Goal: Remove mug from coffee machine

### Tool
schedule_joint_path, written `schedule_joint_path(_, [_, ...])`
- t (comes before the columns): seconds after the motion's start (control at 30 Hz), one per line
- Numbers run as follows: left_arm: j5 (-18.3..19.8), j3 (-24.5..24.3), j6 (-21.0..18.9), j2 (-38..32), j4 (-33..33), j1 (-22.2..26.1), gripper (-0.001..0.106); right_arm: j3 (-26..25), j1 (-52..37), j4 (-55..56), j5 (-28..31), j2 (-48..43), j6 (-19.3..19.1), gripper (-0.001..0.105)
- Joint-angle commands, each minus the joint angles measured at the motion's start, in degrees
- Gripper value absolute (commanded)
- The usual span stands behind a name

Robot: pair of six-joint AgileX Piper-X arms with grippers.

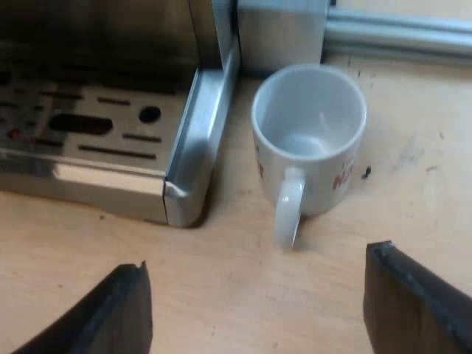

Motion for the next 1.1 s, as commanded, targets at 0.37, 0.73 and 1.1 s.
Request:
schedule_joint_path(0.37, [-8.0,-15.3,-0.6,13.1,10.4,0.0,0.08,-13.1,0.0,2.2,-5.2,11.8,-0.3,0.063])
schedule_joint_path(0.73, [-5.5,-19.3,-0.6,21.7,11.2,10.3,0.08,-15.5,-3.7,2.2,-7.4,17.0,-0.3,0.063])
schedule_joint_path(1.1, [-1.9,-19.3,-0.2,21.0,15.2,30.2,0.08,-14.8,-28.9,5.3,-13.4,15.8,-6.4,0.063])
